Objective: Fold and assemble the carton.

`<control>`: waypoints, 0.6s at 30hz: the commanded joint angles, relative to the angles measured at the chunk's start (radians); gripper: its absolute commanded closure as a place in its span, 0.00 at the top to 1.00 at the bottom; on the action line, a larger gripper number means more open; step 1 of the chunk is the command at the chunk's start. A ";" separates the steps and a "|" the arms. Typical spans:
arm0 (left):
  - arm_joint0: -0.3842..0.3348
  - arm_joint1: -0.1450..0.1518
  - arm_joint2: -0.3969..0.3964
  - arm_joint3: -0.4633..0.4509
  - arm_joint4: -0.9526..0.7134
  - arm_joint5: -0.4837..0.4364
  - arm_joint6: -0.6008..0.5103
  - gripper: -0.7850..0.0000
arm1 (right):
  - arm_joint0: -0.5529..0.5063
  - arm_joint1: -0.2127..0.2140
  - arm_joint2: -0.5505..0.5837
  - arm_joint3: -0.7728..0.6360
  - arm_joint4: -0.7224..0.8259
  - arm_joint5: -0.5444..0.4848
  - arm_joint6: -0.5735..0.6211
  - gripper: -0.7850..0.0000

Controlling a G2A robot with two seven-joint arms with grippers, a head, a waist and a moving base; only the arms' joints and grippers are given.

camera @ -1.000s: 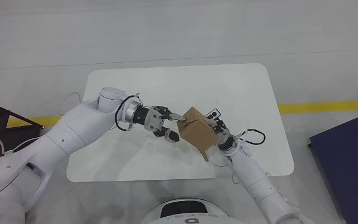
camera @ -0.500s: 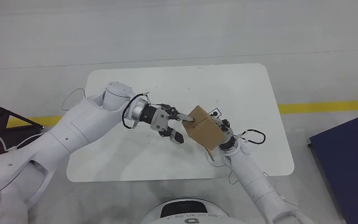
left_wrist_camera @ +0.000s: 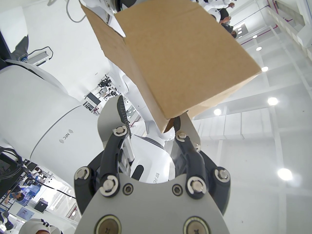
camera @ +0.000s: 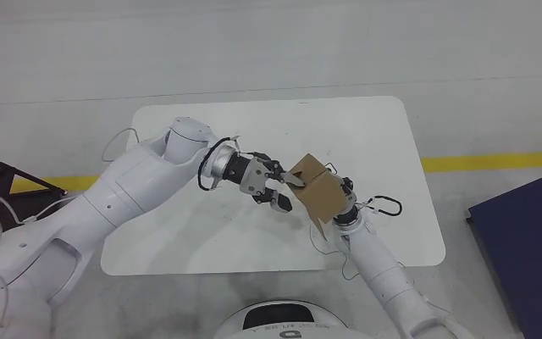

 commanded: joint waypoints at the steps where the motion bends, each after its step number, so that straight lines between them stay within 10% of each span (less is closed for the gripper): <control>1: 0.003 -0.005 -0.007 0.006 -0.001 -0.001 0.012 0.52 | 0.000 0.000 0.000 0.000 0.000 0.000 0.000 0.00; 18: 0.040 -0.028 -0.047 0.018 0.057 0.034 0.017 0.72 | 0.000 0.000 0.000 0.000 0.000 0.000 0.000 0.00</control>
